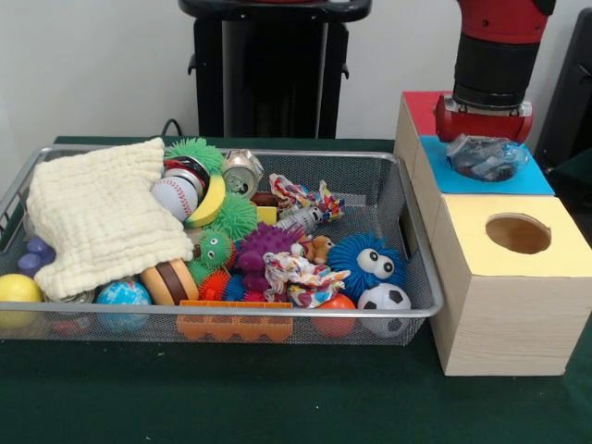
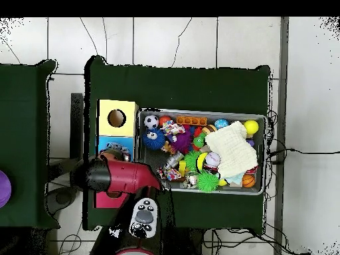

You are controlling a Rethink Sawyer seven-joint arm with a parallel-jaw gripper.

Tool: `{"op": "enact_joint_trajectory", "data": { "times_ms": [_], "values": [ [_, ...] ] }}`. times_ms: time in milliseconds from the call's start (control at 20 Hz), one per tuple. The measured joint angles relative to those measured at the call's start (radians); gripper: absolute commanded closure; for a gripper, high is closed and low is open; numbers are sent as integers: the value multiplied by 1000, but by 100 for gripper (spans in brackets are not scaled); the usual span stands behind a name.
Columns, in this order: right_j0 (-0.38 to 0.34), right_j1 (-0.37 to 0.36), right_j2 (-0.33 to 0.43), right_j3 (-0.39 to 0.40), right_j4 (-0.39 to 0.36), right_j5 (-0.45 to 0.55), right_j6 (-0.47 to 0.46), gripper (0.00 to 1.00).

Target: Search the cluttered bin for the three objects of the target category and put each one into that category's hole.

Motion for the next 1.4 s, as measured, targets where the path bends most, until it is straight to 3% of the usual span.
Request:
{"op": "enact_joint_trajectory", "data": {
  "times_ms": [400, 450, 1400],
  "values": [
    [-34, -56, 30, 37, 0, 0, 0, 0],
    [-38, -66, 30, 42, 0, 0, 0, 100],
    [-64, -103, 31, 70, -1, 13, 0, 100]
  ]
}}
